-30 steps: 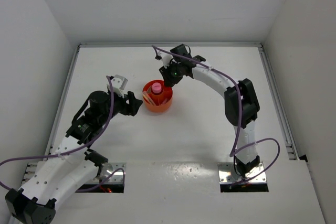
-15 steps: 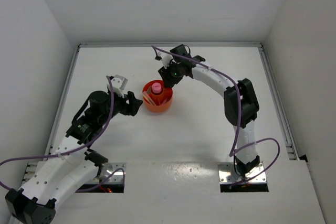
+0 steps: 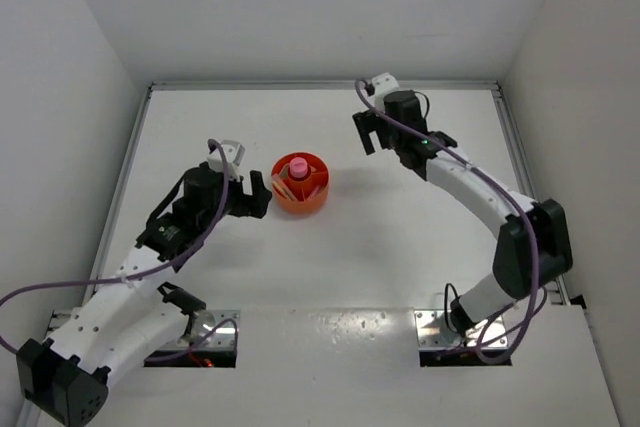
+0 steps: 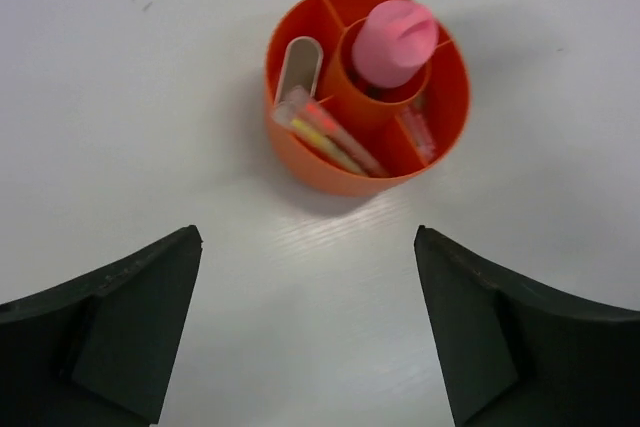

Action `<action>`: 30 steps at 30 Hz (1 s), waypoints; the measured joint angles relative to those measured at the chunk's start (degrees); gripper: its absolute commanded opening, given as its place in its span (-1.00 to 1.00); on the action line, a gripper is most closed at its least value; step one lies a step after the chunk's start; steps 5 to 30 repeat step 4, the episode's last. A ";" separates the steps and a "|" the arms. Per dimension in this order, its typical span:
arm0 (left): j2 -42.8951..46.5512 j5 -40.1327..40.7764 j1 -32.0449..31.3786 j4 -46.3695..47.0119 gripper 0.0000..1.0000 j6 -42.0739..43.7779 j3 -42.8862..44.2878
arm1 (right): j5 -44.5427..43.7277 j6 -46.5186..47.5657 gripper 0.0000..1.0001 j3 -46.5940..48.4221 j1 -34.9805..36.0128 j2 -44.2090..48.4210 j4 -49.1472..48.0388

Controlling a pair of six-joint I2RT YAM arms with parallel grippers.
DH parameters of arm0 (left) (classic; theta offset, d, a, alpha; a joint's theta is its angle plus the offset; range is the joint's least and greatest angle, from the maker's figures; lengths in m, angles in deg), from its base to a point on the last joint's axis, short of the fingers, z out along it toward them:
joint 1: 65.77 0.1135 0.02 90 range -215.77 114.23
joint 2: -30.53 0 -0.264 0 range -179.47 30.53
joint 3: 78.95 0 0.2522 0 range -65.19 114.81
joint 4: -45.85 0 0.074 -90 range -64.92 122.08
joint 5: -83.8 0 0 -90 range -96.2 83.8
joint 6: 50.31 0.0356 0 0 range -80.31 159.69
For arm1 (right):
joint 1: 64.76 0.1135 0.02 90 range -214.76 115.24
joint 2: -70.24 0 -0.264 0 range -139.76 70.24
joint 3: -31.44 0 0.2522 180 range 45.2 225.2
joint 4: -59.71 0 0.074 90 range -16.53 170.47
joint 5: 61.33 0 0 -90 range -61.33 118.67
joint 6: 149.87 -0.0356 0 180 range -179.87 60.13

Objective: Sort the stationery into containers
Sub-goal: Reset both arms

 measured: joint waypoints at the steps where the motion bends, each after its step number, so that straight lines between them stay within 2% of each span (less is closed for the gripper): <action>1: -0.79 1.70 0.00 -0.63 1.00 -1.18 0.07 | -2.01 -0.90 1.00 -1.49 -0.63 2.29 -0.76; 4: -1.64 4.22 0.00 -1.86 1.00 -1.57 0.09 | -5.66 -1.77 1.00 -6.40 -0.66 6.91 -2.56; 30: -1.64 4.22 0.00 -1.86 1.00 -1.57 0.09 | -5.66 -1.77 1.00 -6.40 -0.66 6.91 -2.56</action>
